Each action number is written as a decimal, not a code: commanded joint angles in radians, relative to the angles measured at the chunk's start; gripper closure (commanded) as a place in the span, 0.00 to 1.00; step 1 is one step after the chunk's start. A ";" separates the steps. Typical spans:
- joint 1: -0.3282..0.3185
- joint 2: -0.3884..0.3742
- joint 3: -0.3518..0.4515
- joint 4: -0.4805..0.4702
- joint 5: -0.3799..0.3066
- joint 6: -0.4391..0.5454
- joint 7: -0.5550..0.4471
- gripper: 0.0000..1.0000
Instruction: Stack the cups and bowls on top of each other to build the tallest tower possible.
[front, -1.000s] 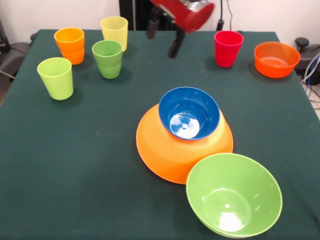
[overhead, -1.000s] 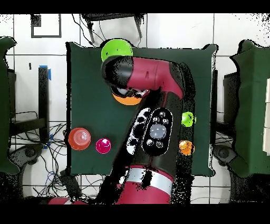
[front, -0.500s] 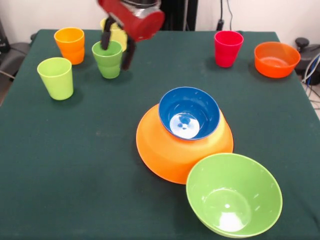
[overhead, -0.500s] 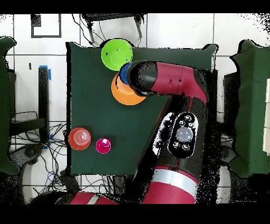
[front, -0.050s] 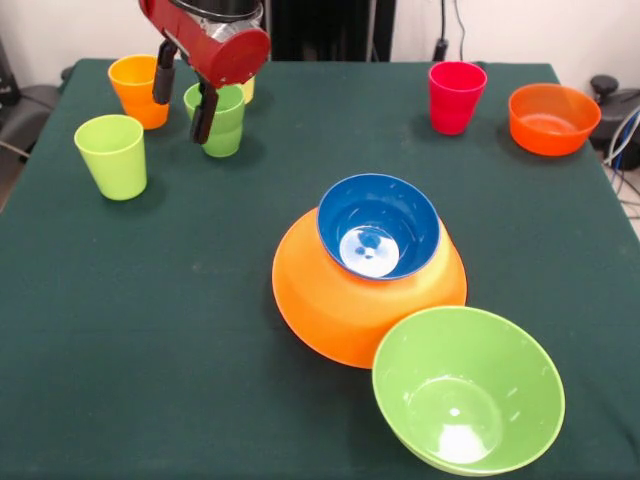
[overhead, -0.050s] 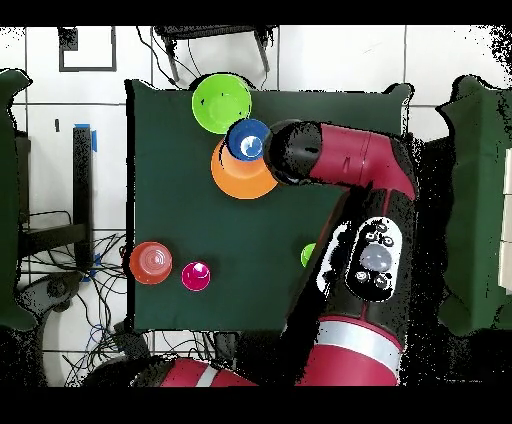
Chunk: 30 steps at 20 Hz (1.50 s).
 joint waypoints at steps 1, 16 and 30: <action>-0.017 0.026 0.154 0.160 -0.074 -0.038 -0.198 0.00; -0.055 -0.003 0.151 0.270 -0.121 -0.107 -0.176 0.00; -0.096 -0.014 0.197 0.369 -0.129 -0.125 -0.132 0.00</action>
